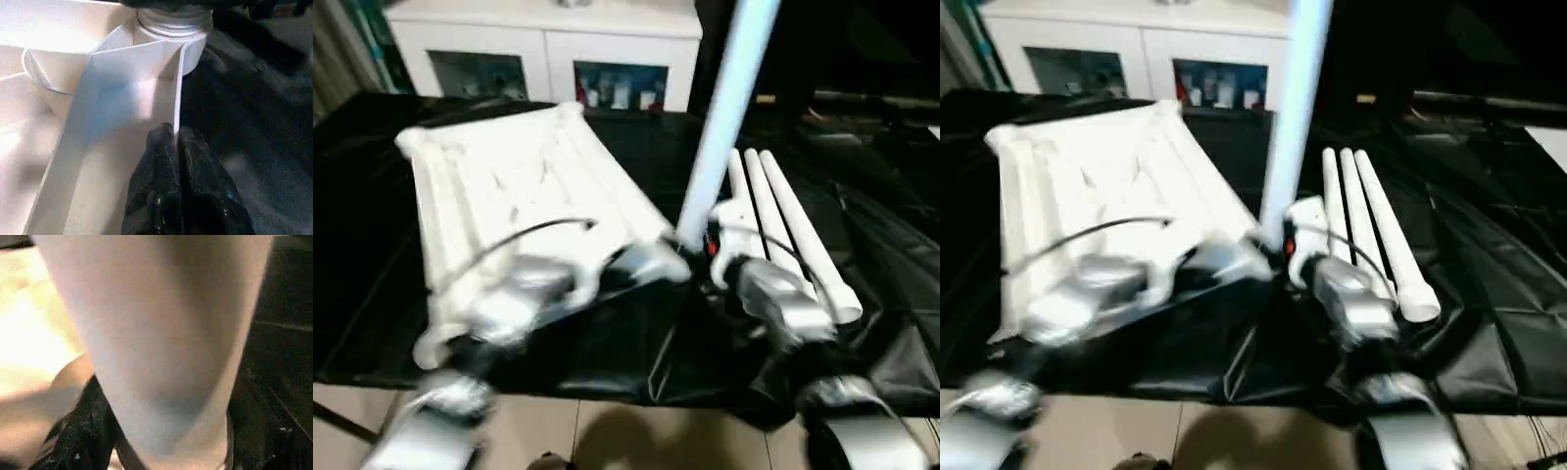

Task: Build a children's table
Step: Rotate leg to tighten

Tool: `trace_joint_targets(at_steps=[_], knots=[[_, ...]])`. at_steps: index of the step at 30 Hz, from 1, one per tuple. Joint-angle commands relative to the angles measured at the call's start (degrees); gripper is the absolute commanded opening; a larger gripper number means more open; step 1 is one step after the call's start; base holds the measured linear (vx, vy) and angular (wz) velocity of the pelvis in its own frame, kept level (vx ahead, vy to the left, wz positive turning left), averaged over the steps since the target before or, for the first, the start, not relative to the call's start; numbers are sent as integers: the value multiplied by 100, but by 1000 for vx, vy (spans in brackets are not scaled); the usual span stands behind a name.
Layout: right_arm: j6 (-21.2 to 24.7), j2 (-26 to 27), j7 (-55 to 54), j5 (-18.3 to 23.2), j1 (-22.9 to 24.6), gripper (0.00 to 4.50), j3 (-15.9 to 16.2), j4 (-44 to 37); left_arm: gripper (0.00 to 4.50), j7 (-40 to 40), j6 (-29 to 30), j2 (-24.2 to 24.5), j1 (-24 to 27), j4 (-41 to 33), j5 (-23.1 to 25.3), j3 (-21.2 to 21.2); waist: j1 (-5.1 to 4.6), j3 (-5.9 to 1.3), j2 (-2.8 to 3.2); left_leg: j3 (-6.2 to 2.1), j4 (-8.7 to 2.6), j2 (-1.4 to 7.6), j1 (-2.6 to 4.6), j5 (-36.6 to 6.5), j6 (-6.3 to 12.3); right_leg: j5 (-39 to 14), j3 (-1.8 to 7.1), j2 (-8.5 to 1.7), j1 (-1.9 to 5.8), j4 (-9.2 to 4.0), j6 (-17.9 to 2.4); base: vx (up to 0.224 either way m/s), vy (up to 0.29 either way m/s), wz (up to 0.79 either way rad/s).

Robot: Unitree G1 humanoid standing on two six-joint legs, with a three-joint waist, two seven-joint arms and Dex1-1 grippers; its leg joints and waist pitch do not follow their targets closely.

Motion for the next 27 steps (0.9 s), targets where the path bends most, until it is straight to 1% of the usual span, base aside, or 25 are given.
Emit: trace_joint_targets(at_steps=[1,2,4,5,7,9,11,12,13,14,15,16,17,18,19,20,21,22,23,24,25,26,27], knots=[[219,328,-259,296,156,262,-25,452,0,967,-101,-25,-202,240,79,509,-63,-311,27,-117,-506,187,201,-2281,-288,-1933,189,-300,52,-579,-947,0,0,0],[205,355,-313,317,127,261,-55,483,0,987,-114,-38,-217,260,85,508,-62,-315,35,-114,-507,187,187,-2258,-265,-1848,189,-302,58,-580,-939,0,0,0],[140,471,-566,363,-69,261,-198,650,0,1013,-167,-95,-273,301,143,500,-55,-329,32,-104,-513,189,158,-2081,-195,-1509,189,-298,74,-560,-960,0,0,0],[140,471,-566,363,-69,261,-198,650,0,1013,-167,-95,-273,301,143,500,-64,-330,29,-100,-515,187,145,-2038,-182,-1442,188,-294,83,-553,-973,0,0,0],[93,541,-641,229,-301,261,-204,860,0,952,-317,-96,-330,430,204,432,-53,-343,29,-88,-501,184,134,-1868,-131,-1245,187,-299,94,-544,-998,0,0,0],[17,562,-541,165,-359,261,-170,902,0,926,-355,-86,-338,469,202,404,-47,-346,25,-80,-498,184,122,-1779,-95,-1110,184,-300,106,-531,-1029,0,0,0],[-77,600,-342,192,-400,261,-208,918,0,945,-413,-80,-370,563,189,397,-39,-355,24,-72,-490,186,120,-1673,-58,-958,188,-302,114,-521,-1065,0,0,0],[-87,604,-316,196,-402,317,-210,915,0,947,-418,-80,-373,572,188,397,-35,-357,35,-70,-488,186,122,-1654,-44,-913,188,-300,115,-516,-1084,0,0,0],[-139,600,-183,184,-399,317,-175,867,0,954,-440,-73,-386,611,179,400,-37,-361,33,-70,-488,186,106,-1570,-17,-793,183,-297,137,-503,-1110,0,0,0],[-228,591,-1,192,-383,331,-113,794,0,961,-473,-65,-401,649,164,401,-39,-374,49,-70,-484,181,93,-1511,21,-644,178,-293,158,-490,-1123,0,0,0],[-237,578,106,211,-370,338,-81,711,0,947,-495,-60,-414,678,158,402,-78,-364,41,-80,-504,173,54,-1501,62,-577,171,-287,185,-488,-1116,0,0,0],[-247,574,172,223,-371,338,-74,675,0,936,-512,-62,-423,701,162,408,-108,-381,38,-101,-504,168,20,-1407,60,-492,157,-295,226,-459,-1115,0,0,0],[-247,574,172,223,-371,364,-74,675,0,936,-512,-62,-423,701,162,408,-144,-388,32,-114,-508,164,-10,-1311,76,-389,143,-292,258,-445,-1122,0,0,0],[-123,523,414,285,-310,372,-24,364,0,882,-614,-62,-453,789,180,406,-185,-424,75,-132,-491,161,-20,-1087,105,-127,118,-283,280,-403,-1175,0,0,0],[-109,517,440,293,-301,372,-19,325,0,877,-624,-63,-455,798,182,406,-190,-451,75,-97,-434,173,65,-968,232,262,128,-282,228,-416,-1310,0,0,0],[-17,474,561,329,-229,372,23,92,0,865,-685,-67,-471,842,186,408,-204,-454,59,-96,-421,174,56,-828,307,513,132,-283,243,-394,-1405,0,0,0],[101,411,697,360,-120,372,88,-210,0,869,-774,-74,-495,899,186,414,-179,-475,61,-82,-383,159,44,-495,484,1022,127,-271,267,-354,-1534,0,0,0],[242,274,808,333,92,372,232,-679,0,820,-888,-84,-518,943,171,412,-154,-517,68,-80,-339,160,38,-181,648,1530,123,-277,270,-293,-1633,0,0,0],[273,237,833,325,151,372,268,-803,0,804,-918,-86,-522,951,167,410,-134,-520,66,-72,-325,154,45,-76,737,1690,115,-262,264,-292,-1649,0,0,0],[440,77,903,361,417,372,355,-1335,0,763,-1019,-107,-554,988,147,413,-90,-515,53,-61,-303,156,48,38,877,1879,116,-257,257,-283,-1656,0,0,0],[583,-43,945,392,641,372,372,-1747,0,761,-1109,-124,-587,1028,128,420,-46,-519,76,-60,-303,168,55,12,915,1821,117,-271,259,-289,-1625,0,0,0],[639,-123,966,393,787,375,395,-1998,27,739,-1204,-146,-604,1039,76,463,-18,-530,77,-60,-307,181,62,-75,875,1664,118,-283,260,-294,-1606,0,0,0],[717,-187,965,413,924,376,394,-2233,44,714,-1241,-163,-620,1027,24,506,-7,-517,68,-60,-317,176,57,-146,844,1529,117,-281,260,-314,-1590,0,0,0]])
